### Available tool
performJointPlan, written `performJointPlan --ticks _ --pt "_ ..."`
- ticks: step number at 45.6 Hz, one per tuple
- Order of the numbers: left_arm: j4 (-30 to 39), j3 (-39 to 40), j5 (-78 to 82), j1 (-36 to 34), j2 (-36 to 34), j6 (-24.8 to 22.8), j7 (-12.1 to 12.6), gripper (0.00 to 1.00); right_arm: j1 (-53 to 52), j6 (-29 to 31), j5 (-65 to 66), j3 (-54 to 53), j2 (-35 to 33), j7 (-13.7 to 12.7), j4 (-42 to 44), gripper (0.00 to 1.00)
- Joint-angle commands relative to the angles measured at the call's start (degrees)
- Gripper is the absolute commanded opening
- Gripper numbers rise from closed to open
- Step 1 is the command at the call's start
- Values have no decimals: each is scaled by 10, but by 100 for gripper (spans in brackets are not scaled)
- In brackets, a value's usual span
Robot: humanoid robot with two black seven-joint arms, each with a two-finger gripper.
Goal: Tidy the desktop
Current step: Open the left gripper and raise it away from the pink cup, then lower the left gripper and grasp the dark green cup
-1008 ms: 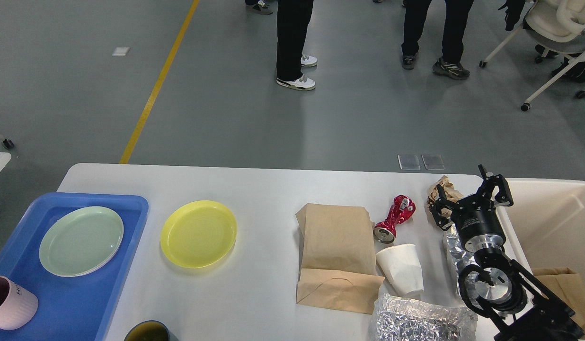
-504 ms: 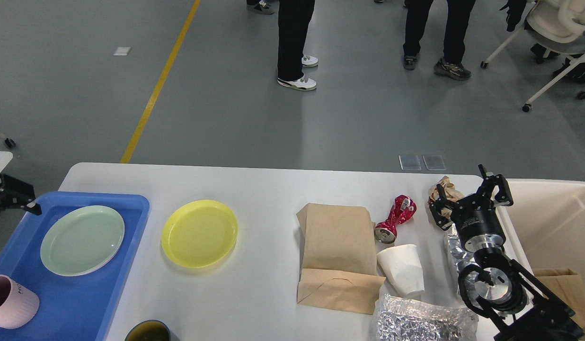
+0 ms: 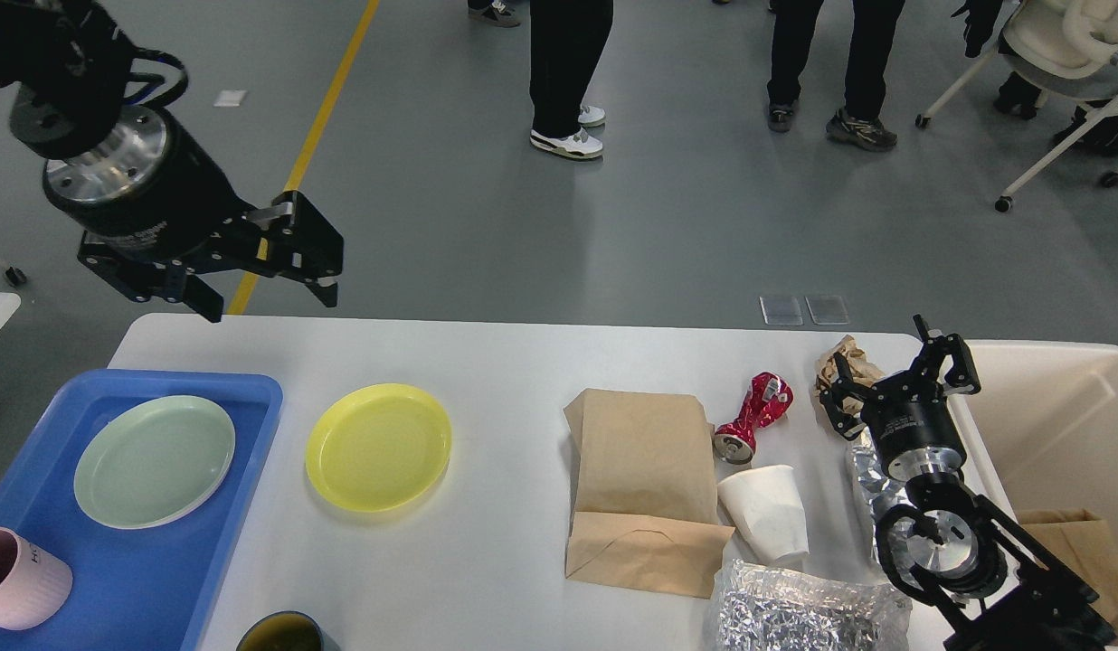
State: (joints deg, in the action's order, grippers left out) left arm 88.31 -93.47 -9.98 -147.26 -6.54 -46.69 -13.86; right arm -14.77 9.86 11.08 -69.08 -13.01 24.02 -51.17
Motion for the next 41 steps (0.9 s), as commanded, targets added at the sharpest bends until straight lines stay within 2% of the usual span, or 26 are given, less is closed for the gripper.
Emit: performJointPlan --ticks 1,7,20,23,27,32,41 --pt "66 44 -26 -65 34 -1 1 96 0 0 0 0 0 1 0 100" --pt "99 67 -39 -82 43 -2 0 96 0 0 0 0 0 0 0 100" --pt "95 65 -42 -70 38 -5 -5 96 0 0 0 0 0 1 0 100" --pt "95 65 -39 -57 28 -15 1 96 0 0 0 0 0 1 0 100" --pt "95 65 -26 -20 14 -23 4 96 0 0 0 0 0 1 0 100" --pt "94 71 28 37 -13 -8 31 91 0 0 0 0 0 1 0 100" --pt "91 130 128 219 -70 97 73 88 0 0 -1 0 0 1 0 100"
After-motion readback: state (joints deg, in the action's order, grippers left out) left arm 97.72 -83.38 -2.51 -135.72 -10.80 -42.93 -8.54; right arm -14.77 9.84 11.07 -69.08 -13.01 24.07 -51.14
